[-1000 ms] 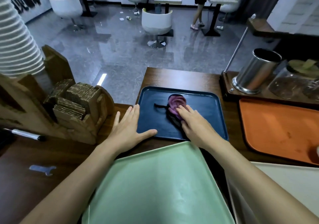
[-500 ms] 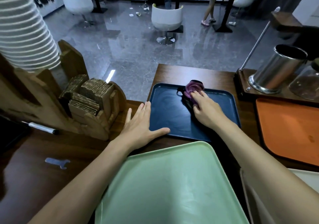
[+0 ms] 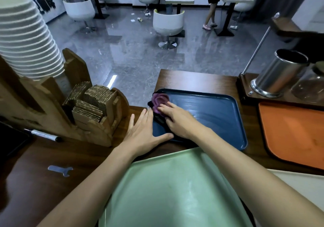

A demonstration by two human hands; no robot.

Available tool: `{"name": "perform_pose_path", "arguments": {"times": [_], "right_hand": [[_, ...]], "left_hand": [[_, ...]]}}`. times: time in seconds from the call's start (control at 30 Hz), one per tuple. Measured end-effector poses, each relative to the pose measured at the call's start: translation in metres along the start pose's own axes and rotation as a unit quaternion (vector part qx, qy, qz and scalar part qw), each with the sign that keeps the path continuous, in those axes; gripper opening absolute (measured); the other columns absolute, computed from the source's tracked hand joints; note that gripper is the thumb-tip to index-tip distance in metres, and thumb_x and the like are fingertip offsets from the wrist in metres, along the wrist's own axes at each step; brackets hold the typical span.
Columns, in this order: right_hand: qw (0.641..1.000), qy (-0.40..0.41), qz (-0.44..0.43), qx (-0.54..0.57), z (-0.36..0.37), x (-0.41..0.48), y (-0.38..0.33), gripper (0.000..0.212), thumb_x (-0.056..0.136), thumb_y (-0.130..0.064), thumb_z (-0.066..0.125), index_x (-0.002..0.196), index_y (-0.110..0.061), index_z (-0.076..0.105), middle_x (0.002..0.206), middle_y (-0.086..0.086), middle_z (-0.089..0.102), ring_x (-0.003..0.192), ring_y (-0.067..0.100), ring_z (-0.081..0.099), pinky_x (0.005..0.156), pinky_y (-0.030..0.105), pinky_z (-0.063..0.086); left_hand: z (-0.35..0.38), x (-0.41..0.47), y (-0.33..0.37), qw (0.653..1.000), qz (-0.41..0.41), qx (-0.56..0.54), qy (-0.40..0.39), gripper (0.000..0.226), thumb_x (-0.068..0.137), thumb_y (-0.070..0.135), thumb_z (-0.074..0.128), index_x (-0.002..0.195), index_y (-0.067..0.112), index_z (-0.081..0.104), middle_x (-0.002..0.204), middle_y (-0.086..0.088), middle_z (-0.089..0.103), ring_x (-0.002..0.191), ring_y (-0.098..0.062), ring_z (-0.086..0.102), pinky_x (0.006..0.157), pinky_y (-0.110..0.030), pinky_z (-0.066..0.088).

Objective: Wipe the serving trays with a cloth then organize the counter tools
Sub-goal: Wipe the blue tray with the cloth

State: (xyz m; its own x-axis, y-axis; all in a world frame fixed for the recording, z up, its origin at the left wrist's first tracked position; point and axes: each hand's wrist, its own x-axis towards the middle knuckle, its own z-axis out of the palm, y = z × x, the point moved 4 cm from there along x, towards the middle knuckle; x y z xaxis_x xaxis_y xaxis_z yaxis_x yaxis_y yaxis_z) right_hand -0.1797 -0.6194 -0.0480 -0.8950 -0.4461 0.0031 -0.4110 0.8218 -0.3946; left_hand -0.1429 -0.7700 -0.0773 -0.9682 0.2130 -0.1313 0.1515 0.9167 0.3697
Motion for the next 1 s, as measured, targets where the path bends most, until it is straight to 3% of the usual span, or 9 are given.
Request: {"name": "perform_pose_path", "arguments": {"times": [0.1,0.17,0.3,0.43,0.6,0.8,0.93,1.0], "right_hand": [[1.000,0.012,0.016,-0.016,-0.003,0.003,0.001,0.045,0.097,-0.011,0.045,0.142,-0.017,0.049,0.149,-0.001,0.047,0.139,0.021,0.038,0.102,0.039,0.045],[0.998,0.014,0.041,-0.049,-0.009,0.010,0.013,0.040,0.096,-0.008,0.045,0.136,-0.013,0.050,0.143,0.002,0.048,0.134,0.024,0.039,0.099,0.038,0.042],[0.992,0.021,0.108,-0.068,-0.029,0.008,0.061,0.042,0.092,-0.010,0.045,0.134,-0.017,0.049,0.145,0.003,0.048,0.135,0.028,0.041,0.106,0.045,0.041],[0.987,0.037,0.135,-0.080,-0.042,-0.019,0.085,0.037,0.095,-0.009,0.044,0.131,-0.016,0.051,0.143,0.006,0.049,0.132,0.030,0.042,0.107,0.046,0.037],[0.979,0.049,0.186,-0.071,-0.057,-0.069,0.120,0.043,0.098,-0.010,0.043,0.141,-0.015,0.047,0.152,0.008,0.042,0.140,0.031,0.037,0.118,0.047,0.026],[0.977,0.039,0.191,-0.091,-0.051,-0.134,0.113,0.048,0.101,-0.012,0.044,0.149,-0.014,0.039,0.156,0.009,0.037,0.139,0.036,0.037,0.109,0.038,0.031],[0.980,0.048,0.186,-0.045,-0.044,-0.155,0.088,0.055,0.103,-0.014,0.045,0.156,-0.020,0.032,0.165,-0.003,0.026,0.152,0.023,0.021,0.114,0.029,0.026],[0.984,0.062,0.165,-0.023,-0.041,-0.161,0.072,0.055,0.101,-0.012,0.049,0.154,-0.021,0.037,0.163,-0.006,0.030,0.151,0.018,0.021,0.111,0.027,0.028]], "left_hand": [[0.002,0.002,-0.002,1.000,0.002,-0.007,0.004,0.136,0.062,0.105,0.028,0.163,0.021,-0.008,0.172,0.007,-0.002,0.156,-0.005,-0.011,0.127,-0.047,-0.008],[0.002,0.002,-0.001,1.000,-0.001,-0.005,-0.001,0.134,0.065,0.103,0.030,0.163,0.021,-0.010,0.172,0.008,-0.004,0.156,-0.005,-0.012,0.127,-0.046,-0.010],[-0.002,0.000,0.002,1.000,-0.003,-0.002,-0.003,0.129,0.070,0.099,0.035,0.163,0.021,-0.010,0.172,0.006,-0.005,0.156,-0.006,-0.012,0.126,-0.046,-0.011],[-0.003,0.000,0.003,1.000,-0.006,-0.010,-0.009,0.139,0.060,0.105,0.031,0.163,0.022,-0.009,0.172,0.006,-0.005,0.156,-0.007,-0.011,0.126,-0.046,-0.010],[-0.003,0.000,0.003,1.000,-0.003,-0.019,-0.001,0.141,0.057,0.105,0.038,0.163,0.024,-0.009,0.172,0.007,-0.002,0.157,-0.008,-0.008,0.126,-0.048,-0.010],[-0.003,0.004,0.004,1.000,0.003,-0.003,0.009,0.144,0.051,0.110,0.027,0.163,0.026,-0.005,0.172,0.006,0.001,0.158,-0.012,-0.004,0.126,-0.051,-0.008],[-0.003,0.003,0.006,1.000,0.005,0.005,0.008,0.145,0.051,0.110,0.028,0.163,0.024,-0.005,0.172,0.005,0.001,0.158,-0.012,-0.004,0.126,-0.052,-0.007],[-0.002,0.004,0.006,1.000,0.005,0.011,0.008,0.145,0.051,0.109,0.028,0.163,0.023,-0.004,0.172,0.005,0.001,0.158,-0.012,-0.004,0.126,-0.052,-0.007]]}}
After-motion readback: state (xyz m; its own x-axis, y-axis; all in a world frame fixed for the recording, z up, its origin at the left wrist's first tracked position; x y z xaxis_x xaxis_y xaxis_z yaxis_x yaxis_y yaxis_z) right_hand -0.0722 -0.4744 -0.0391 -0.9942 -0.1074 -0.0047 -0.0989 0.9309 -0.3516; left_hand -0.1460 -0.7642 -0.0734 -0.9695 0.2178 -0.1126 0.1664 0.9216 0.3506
